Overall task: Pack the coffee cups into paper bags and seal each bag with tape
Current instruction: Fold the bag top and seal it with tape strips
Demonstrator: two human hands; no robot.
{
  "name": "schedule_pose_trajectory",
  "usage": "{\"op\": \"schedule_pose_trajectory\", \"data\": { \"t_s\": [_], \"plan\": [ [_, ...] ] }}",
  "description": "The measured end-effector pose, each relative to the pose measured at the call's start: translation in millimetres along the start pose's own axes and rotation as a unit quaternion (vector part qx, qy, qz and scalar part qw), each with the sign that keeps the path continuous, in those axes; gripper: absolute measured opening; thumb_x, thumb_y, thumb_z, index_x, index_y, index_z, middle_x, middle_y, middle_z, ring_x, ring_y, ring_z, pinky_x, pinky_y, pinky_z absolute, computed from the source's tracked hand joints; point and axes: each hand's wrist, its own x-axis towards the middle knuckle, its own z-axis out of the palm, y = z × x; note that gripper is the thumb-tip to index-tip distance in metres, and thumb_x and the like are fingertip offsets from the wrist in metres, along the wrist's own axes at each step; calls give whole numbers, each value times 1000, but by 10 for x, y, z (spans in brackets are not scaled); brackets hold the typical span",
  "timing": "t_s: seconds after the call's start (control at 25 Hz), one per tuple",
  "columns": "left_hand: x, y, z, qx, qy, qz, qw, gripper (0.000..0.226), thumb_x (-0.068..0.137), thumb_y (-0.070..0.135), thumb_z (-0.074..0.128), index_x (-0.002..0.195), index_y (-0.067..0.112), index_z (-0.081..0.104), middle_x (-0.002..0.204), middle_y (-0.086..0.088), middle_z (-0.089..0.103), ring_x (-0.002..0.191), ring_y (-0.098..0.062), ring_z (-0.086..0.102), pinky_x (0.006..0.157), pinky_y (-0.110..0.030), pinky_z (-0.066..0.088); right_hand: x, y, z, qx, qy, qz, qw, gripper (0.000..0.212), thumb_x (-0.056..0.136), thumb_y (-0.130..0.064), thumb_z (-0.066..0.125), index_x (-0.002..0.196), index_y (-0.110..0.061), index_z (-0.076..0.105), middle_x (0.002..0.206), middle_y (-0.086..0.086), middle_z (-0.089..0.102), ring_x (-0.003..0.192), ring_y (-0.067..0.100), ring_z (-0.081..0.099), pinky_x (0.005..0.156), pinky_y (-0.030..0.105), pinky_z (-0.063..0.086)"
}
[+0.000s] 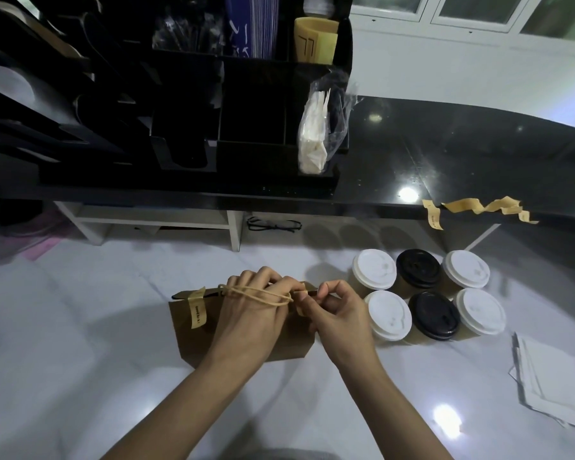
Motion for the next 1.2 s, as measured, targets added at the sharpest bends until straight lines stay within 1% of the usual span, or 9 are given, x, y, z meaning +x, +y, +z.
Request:
{"op": "schedule_pose_trajectory", "data": {
  "t_s": [0.16, 0.24, 0.36, 0.52, 0.64, 0.76, 0.92, 1.0, 1.2],
  "plan": [
    [25, -8, -13, 14, -25, -2, 1000, 26, 99, 26, 54, 120, 37, 67, 114, 7, 58, 106, -17, 48, 91, -34, 37, -14, 14, -21, -34, -8, -9, 999, 28, 90, -13, 76, 93, -12, 48, 67, 6, 72, 51, 13, 54, 54, 26, 42],
    [21, -6, -17, 15, -33, -4, 999, 27, 101, 29, 51, 123, 38, 64, 118, 8, 55, 109, -14, 45, 93, -32, 33, -9, 36, -30, -52, -13, -18, 998, 29, 90, -16, 76, 102, -16, 50, 69, 5, 74, 56, 11, 59, 60, 30, 44],
    [15, -2, -20, 11, -26, 0, 1000, 26, 100, 28, 53, 120, 38, 65, 116, 8, 56, 107, -14, 45, 92, -32, 34, 29, 110, -59, -102, -16, -45, 994, 31, 89, -25, 78, 109, -28, 55, 70, 7, 74, 65, 18, 65, 62, 35, 46],
    [29, -16, -6, 7, -18, -1, 1000, 22, 97, 27, 56, 112, 39, 68, 107, 10, 56, 101, -15, 47, 88, -34, 37, 99, 254, -122, -142, -1, -59, 988, 26, 86, -29, 81, 103, -34, 62, 62, 10, 68, 62, 30, 66, 59, 40, 49],
    [13, -18, 2, 3, -11, 5, 1000, 18, 96, 37, 57, 110, 39, 67, 105, 13, 54, 101, -11, 45, 90, -33, 36, 124, 306, -135, -155, 21, -61, 986, 30, 83, -27, 83, 103, -32, 60, 62, 8, 66, 55, 17, 59, 57, 35, 46],
    [51, -15, -5, -9, -12, 30, 999, 16, 96, 44, 58, 107, 38, 67, 103, 16, 56, 99, -7, 47, 91, -33, 37, 139, 322, -135, -163, 33, -70, 984, 28, 82, -20, 82, 97, -27, 60, 63, 10, 64, 53, 13, 54, 55, 35, 45],
    [126, -18, 21, -48, -3, 72, 996, 9, 96, 29, 62, 101, 33, 67, 99, 16, 64, 92, -7, 55, 88, -33, 43, 140, 331, -131, -165, 21, -87, 982, 21, 83, -25, 82, 85, -23, 61, 61, 12, 61, 51, 11, 48, 52, 32, 39],
    [114, -23, 64, -33, 8, 88, 996, 8, 95, 23, 63, 100, 29, 66, 97, 14, 67, 89, -10, 58, 84, -34, 47, 144, 339, -129, -159, 18, -86, 983, 20, 84, -22, 82, 83, -23, 62, 59, 11, 61, 50, 11, 47, 52, 30, 38],
    [103, -62, 111, -10, 37, 109, 993, 5, 94, 24, 62, 96, 27, 66, 91, 13, 68, 84, -12, 57, 78, -34, 47, 148, 358, -124, -162, 18, -82, 983, 19, 83, -23, 82, 82, -22, 63, 60, 12, 62, 50, 13, 49, 52, 32, 40]
  ]
}}
